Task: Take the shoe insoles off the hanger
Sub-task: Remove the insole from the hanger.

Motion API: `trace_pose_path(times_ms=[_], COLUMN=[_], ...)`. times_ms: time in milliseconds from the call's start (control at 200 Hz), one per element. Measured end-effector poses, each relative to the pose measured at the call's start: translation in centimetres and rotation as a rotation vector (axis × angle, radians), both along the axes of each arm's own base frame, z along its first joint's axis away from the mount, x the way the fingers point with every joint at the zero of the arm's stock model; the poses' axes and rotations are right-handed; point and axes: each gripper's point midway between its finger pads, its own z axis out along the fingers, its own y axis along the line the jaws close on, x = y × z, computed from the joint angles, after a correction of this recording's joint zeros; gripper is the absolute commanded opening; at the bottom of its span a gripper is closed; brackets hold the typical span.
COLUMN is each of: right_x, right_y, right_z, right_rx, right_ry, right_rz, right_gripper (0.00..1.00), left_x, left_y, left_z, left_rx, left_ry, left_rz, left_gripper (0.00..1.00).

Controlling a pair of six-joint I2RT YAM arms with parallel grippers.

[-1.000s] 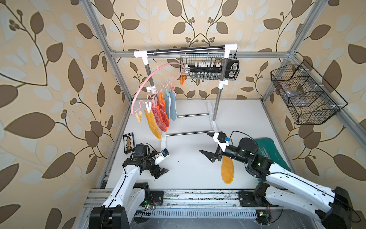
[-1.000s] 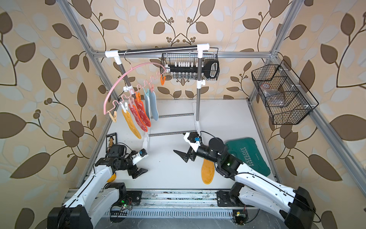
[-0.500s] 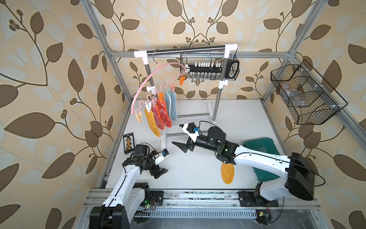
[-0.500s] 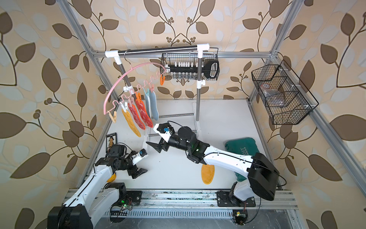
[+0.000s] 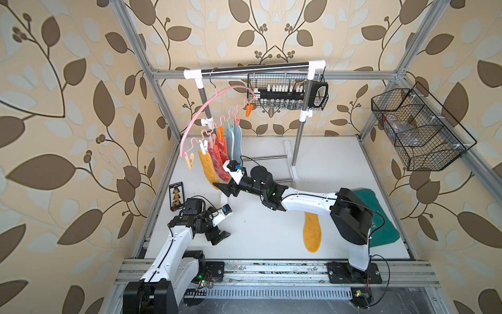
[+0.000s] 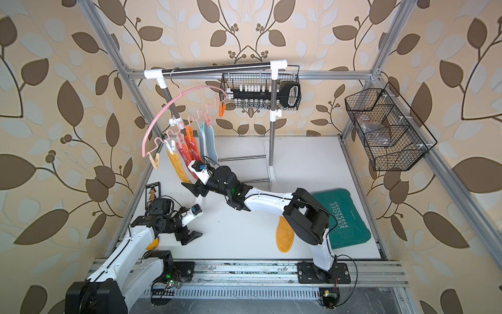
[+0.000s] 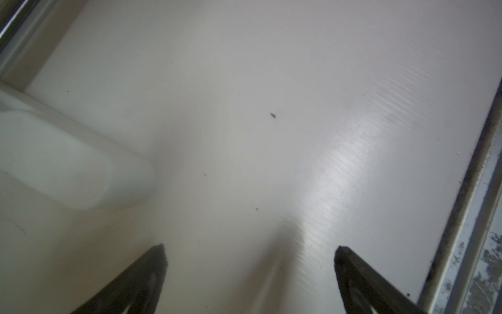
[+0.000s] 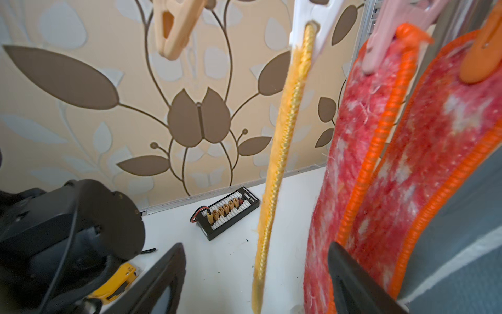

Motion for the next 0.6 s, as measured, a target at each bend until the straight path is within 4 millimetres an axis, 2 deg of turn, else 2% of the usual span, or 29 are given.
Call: trace_pose_path(times_ms=[210,305,390,600], right_x=[1.6,2.1,2.4,2.5], right_y=[2.1,2.8,3.1,4.1], right_z=[-1.2,-1.9,-2.8,-4.5], right_rx=[0.009,0.016,0.014,0.025], right_ry=[0.006,0.017,0.028,0.031], right_rz=[-0.005,-0.012,-0.018,-0.035], right_gripper=[0.69,0.67,0.61,0.32], left_x=[-0.2,-0.2,-0.2,-0.3], left_y=[0.0,0.0,0.0,0.0], left_z=[-0.3,-0.3,-0.3,-0.5], left_rx=[0.006,0.007,0.007,0.007], left_ry=[0.009,0.009,0.011,0.023], left_rz=[-0.017,-0.019,-0.02,-0.02], left_gripper=[0.99,0.99,0.99,0.99])
